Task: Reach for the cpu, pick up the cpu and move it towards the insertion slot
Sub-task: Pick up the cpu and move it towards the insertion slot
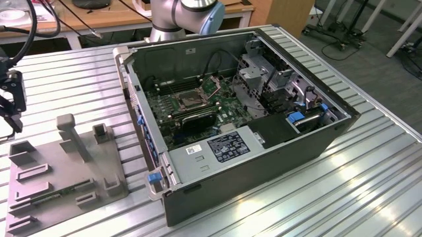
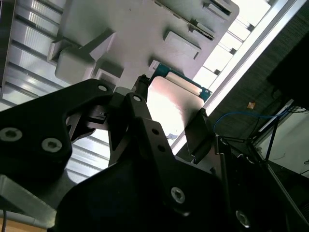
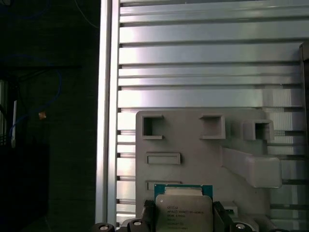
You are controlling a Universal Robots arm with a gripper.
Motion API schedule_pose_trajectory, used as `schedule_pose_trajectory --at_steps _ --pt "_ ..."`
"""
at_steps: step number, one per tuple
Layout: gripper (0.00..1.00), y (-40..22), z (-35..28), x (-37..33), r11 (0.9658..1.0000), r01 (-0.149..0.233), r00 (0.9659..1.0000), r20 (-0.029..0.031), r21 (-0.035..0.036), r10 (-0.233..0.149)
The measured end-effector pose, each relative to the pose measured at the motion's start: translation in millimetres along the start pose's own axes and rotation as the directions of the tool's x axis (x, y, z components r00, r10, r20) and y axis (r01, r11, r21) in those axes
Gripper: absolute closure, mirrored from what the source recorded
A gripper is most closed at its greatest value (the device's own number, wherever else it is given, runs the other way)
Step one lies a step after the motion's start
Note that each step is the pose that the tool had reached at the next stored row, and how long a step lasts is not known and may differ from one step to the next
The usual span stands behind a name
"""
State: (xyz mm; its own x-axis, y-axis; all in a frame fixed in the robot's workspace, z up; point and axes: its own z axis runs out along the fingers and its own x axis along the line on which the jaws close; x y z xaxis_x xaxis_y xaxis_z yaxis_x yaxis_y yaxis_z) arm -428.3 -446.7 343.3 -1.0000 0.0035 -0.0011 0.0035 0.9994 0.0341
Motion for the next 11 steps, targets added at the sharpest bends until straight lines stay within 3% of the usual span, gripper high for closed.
schedule_pose_trajectory --at_steps 11 --pt "0.45 0.4 -0.2 -10.0 1.0 0.0 1.0 -0.0003 0.0002 0.0"
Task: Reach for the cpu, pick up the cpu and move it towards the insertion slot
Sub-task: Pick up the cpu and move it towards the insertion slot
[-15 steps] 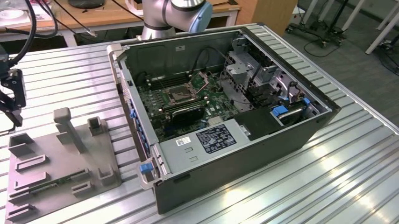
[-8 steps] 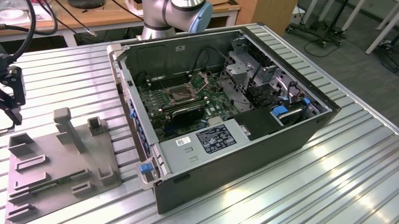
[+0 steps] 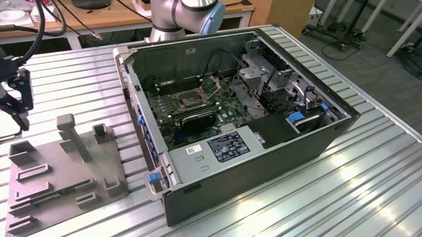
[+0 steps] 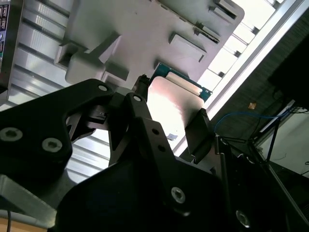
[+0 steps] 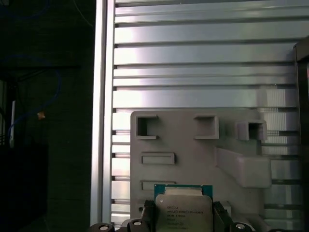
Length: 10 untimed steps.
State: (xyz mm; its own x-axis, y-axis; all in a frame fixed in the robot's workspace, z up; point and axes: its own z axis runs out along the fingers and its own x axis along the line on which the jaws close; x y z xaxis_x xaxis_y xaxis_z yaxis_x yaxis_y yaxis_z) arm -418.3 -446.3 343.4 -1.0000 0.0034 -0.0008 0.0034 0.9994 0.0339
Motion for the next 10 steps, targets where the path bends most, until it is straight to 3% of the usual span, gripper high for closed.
schedule_pose_trajectory --at_steps 10 --pt "0.45 1.0 0.1 -9.1 1.0 0.0 1.0 0.0001 -0.0001 0.0"
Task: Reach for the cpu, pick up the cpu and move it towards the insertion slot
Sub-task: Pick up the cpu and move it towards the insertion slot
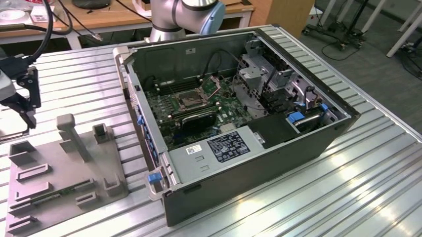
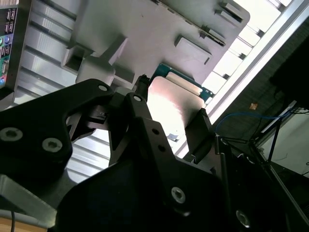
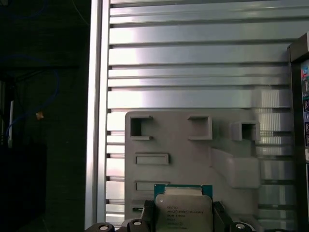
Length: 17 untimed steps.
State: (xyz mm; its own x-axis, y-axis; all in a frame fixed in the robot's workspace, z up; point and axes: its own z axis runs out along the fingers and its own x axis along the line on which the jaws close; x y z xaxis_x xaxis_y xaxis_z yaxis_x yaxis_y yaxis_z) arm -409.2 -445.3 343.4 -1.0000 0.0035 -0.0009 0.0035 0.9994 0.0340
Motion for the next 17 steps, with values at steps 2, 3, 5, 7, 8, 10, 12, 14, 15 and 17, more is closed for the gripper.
schedule_pose_trajectory --at_steps 2,3,5,7,8,10,12,14,15,17 --pt "0.45 0.0 -0.3 -0.4 1.0 0.0 1.0 -0.0001 0.0001 0.0" --pt "0.45 0.0 -0.7 -0.5 1.0 0.0 1.0 -0.0001 0.0001 0.0" --pt "0.45 0.1 -1.9 -0.7 1.0 0.0 1.0 -0.0001 0.0001 0.0" --pt "0.45 0.1 -3.5 -0.7 1.0 0.0 1.0 -0.0001 0.0001 0.0" --pt "0.45 0.2 -4.5 -0.7 1.0 0.0 1.0 -0.0001 0.0001 0.0" --pt "0.45 0.3 -6.2 -0.7 1.0 0.0 1.0 -0.0001 0.0001 0.0" --pt "0.45 0.4 -8.1 -0.7 1.0 0.0 1.0 -0.0001 0.0001 0.0" --pt "0.45 0.5 -10.3 -0.7 1.0 0.0 1.0 -0.0001 0.0001 0.0" --pt "0.45 0.6 -11.6 -0.7 1.0 0.0 1.0 -0.0001 0.0001 0.0" --pt "0.45 0.7 -14.4 -0.8 1.0 0.0 1.0 -0.0001 0.0001 0.0"
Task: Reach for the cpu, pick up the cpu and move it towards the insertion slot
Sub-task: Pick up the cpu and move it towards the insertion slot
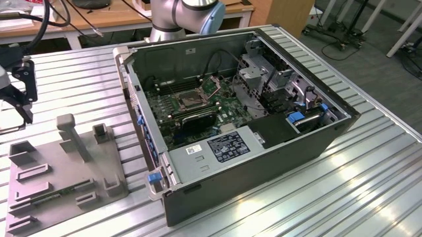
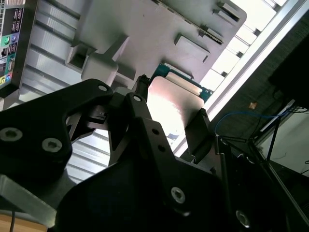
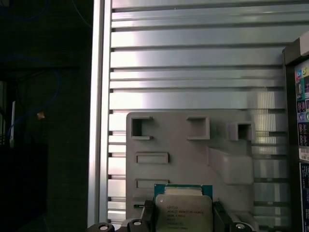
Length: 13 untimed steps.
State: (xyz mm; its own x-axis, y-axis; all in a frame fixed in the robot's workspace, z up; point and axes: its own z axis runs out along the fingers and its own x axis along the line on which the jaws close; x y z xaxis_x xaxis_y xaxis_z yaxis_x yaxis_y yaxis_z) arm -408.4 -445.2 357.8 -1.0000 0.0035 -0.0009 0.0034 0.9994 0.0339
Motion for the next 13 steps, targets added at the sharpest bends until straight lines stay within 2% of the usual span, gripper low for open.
schedule_pose_trajectory --at_steps 4,8,13 --pt "0.45 0.2 -4.3 0.0 1.0 0.0 1.0 0.0001 -0.0001 0.0" --pt "0.45 0.2 -4.6 -1.9 1.0 0.0 1.0 -0.0001 0.0 0.0" --pt "0.45 0.2 -4.5 -7.7 1.0 0.0 1.0 0.0 0.0 0.0"
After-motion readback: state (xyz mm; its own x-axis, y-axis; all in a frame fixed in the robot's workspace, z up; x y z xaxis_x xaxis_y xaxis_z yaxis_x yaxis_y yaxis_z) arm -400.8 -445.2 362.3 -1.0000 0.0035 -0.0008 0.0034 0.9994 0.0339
